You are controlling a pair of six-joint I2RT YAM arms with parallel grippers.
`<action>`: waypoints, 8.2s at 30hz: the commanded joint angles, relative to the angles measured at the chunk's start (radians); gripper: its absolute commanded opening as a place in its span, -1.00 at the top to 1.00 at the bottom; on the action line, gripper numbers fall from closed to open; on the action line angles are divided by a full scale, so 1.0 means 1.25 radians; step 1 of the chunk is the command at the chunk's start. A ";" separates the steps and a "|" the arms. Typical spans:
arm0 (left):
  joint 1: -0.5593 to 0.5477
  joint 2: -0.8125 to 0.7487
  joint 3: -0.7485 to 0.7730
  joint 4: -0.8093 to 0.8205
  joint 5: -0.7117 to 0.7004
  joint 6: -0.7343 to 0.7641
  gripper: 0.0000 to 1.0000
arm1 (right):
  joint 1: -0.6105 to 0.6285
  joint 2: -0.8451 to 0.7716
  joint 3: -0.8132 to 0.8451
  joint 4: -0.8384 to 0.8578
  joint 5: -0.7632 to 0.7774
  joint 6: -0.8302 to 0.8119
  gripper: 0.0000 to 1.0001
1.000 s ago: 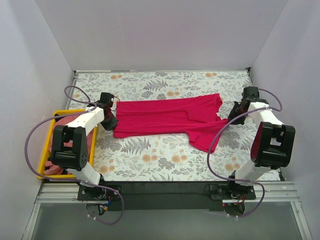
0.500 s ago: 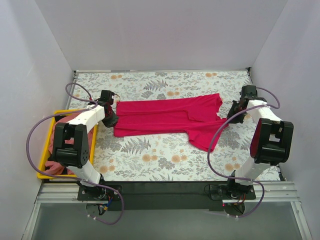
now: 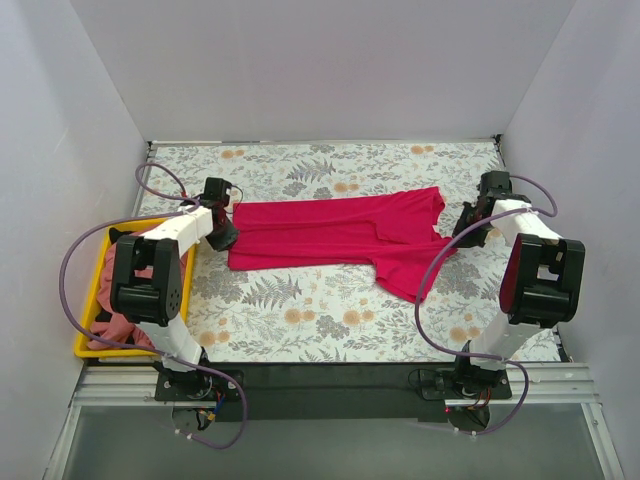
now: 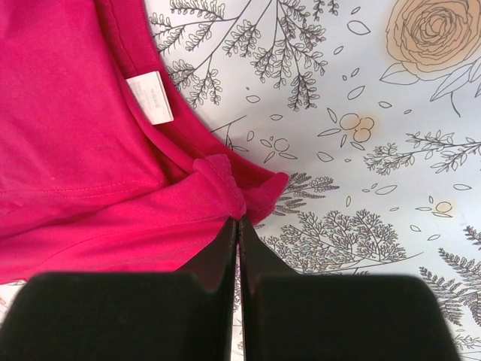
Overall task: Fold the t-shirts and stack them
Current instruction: Fold the tshirt
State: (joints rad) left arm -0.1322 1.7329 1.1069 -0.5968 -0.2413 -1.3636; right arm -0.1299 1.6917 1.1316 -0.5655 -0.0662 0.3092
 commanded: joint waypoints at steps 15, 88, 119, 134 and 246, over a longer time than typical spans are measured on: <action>-0.035 -0.279 -0.063 -0.042 0.037 0.001 -0.46 | 0.027 -0.255 -0.122 0.012 -0.093 -0.042 -0.15; -0.169 -0.259 -0.152 0.022 0.068 -0.004 -0.45 | 0.098 0.215 0.229 0.298 -0.364 0.202 0.97; -0.150 -0.337 -0.198 0.005 0.064 -0.020 -0.42 | 0.126 0.072 0.105 0.351 -0.237 0.141 -0.21; -0.109 -0.288 -0.203 0.011 -0.049 -0.041 0.02 | 0.473 0.030 0.118 0.283 -0.196 -0.350 -0.23; -0.091 -0.173 -0.157 0.145 -0.009 0.071 0.04 | 0.522 0.255 0.327 0.099 0.307 -0.678 0.97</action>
State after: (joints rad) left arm -0.2504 1.5612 0.9150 -0.4324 -0.2253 -1.2858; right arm 0.5346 2.0056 1.4773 -0.4538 0.2867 -0.5503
